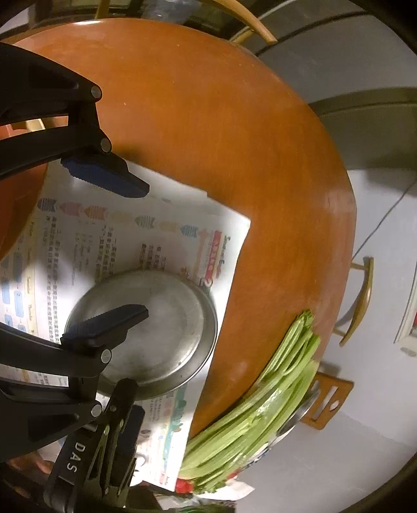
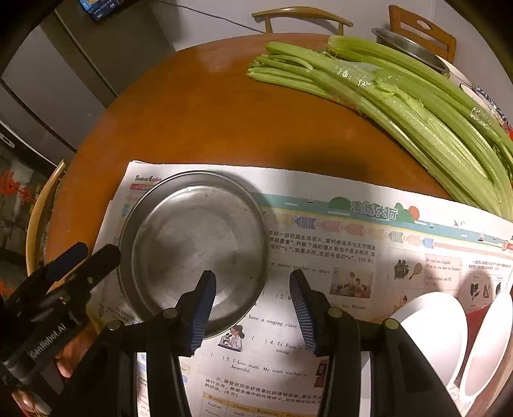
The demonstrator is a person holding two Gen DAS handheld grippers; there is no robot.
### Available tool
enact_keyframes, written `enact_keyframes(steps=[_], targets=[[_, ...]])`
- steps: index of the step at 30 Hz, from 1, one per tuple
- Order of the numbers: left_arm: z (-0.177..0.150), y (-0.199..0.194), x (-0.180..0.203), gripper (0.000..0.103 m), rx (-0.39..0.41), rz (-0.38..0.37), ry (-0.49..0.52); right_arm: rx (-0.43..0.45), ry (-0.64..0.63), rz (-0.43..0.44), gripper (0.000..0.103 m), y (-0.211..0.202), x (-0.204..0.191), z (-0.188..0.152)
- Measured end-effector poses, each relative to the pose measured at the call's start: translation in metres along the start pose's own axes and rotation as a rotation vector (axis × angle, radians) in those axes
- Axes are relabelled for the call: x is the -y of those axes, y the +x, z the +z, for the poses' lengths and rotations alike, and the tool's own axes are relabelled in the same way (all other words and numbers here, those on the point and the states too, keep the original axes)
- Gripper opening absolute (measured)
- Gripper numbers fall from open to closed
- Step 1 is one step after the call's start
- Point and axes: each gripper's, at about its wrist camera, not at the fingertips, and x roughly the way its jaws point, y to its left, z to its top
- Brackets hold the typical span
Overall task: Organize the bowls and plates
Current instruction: 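Close the left tool on the grey metal tray's rim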
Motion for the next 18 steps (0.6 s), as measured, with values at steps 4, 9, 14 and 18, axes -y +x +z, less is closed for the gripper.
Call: enact_keyframes(steps=[4, 9, 14, 18], targets=[[0.002, 0.002, 0.011, 0.071, -0.005, -0.009, 0.030, -0.011, 0.011, 0.004, 0.048, 0.004, -0.002, 0.001], [0.001, 0.008, 0.017, 0.061, -0.023, -0.012, 0.041, -0.008, 0.022, 0.002, 0.048, 0.005, -0.003, 0.003], [-0.001, 0.017, 0.015, 0.048, -0.067, 0.021, 0.039, -0.009, 0.016, -0.005, 0.037, 0.009, -0.007, 0.004], [-0.003, 0.019, 0.019, 0.034, -0.085, 0.018, 0.055, 0.003, 0.010, -0.009, 0.021, 0.012, -0.009, 0.007]])
